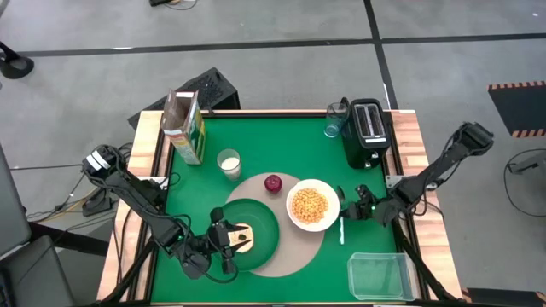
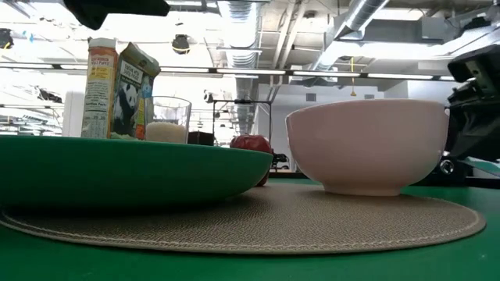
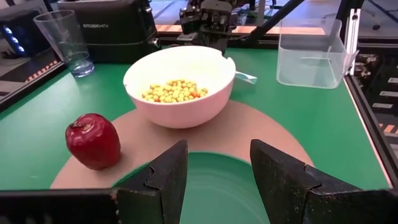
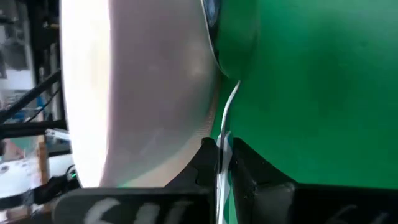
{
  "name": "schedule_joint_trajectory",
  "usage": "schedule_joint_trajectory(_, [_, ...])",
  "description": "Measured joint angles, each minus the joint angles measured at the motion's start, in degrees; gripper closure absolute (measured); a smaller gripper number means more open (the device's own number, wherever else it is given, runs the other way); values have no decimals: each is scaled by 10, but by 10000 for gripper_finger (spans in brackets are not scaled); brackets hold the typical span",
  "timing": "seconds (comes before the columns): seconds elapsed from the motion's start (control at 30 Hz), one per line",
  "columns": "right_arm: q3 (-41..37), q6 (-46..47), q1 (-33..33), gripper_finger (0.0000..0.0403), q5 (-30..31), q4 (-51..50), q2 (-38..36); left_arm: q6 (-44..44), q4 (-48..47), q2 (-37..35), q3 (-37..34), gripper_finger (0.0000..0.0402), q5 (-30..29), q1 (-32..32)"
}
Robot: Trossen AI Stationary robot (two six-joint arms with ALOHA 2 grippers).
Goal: Arrange a breakfast setting
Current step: Put the white green spoon to the right of the white bowl on the table
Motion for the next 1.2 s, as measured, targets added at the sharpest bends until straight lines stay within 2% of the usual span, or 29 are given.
schedule_joint_trajectory(0.1, [-17,-30,-29,370,-22,44,0,4,0,0,0,239,-2,0])
schedule_joint_trajectory(0.27, [-24,-49,-74,370,-69,50,12,5,0,0,0,239,-2,0])
schedule_joint_trajectory(0.5, [-24,-81,-118,370,-108,105,57,5,0,0,0,239,-4,0])
schedule_joint_trajectory(0.77, [-19,-59,-143,357,-128,126,120,3,0,0,0,239,-3,0])
schedule_joint_trajectory(1.2, [-21,-54,-144,347,-124,121,125,2,-2,0,0,239,0,0])
